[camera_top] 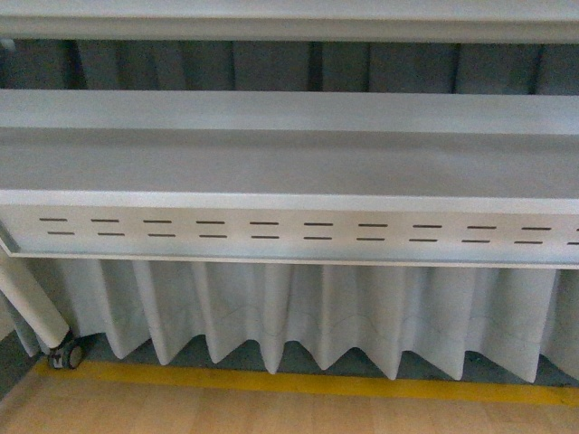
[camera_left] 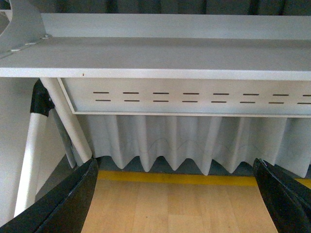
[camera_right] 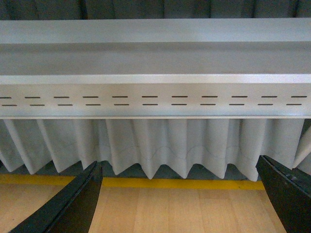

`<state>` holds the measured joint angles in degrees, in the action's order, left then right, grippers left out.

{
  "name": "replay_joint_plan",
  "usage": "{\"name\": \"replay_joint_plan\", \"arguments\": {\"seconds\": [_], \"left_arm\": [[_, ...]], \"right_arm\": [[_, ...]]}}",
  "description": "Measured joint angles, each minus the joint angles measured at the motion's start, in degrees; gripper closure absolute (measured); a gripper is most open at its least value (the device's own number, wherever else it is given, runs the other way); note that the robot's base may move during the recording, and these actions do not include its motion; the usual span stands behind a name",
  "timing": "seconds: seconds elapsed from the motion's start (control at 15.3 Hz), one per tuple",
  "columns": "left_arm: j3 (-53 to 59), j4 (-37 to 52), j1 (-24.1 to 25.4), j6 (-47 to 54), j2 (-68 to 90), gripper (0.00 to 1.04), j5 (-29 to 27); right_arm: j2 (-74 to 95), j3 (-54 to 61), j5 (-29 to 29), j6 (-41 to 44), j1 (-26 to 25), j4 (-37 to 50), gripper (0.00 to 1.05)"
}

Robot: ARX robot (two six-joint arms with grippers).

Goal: Wind up and store yellow beetle toy

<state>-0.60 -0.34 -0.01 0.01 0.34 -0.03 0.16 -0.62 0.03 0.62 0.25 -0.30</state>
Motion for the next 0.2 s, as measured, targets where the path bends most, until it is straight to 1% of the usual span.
{"name": "replay_joint_plan", "arguments": {"seconds": [0.2], "left_arm": [[0.0,0.0,0.0,0.0,0.0,0.07,0.0]], "right_arm": [[0.0,0.0,0.0,0.0,0.0,0.0,0.07]]}}
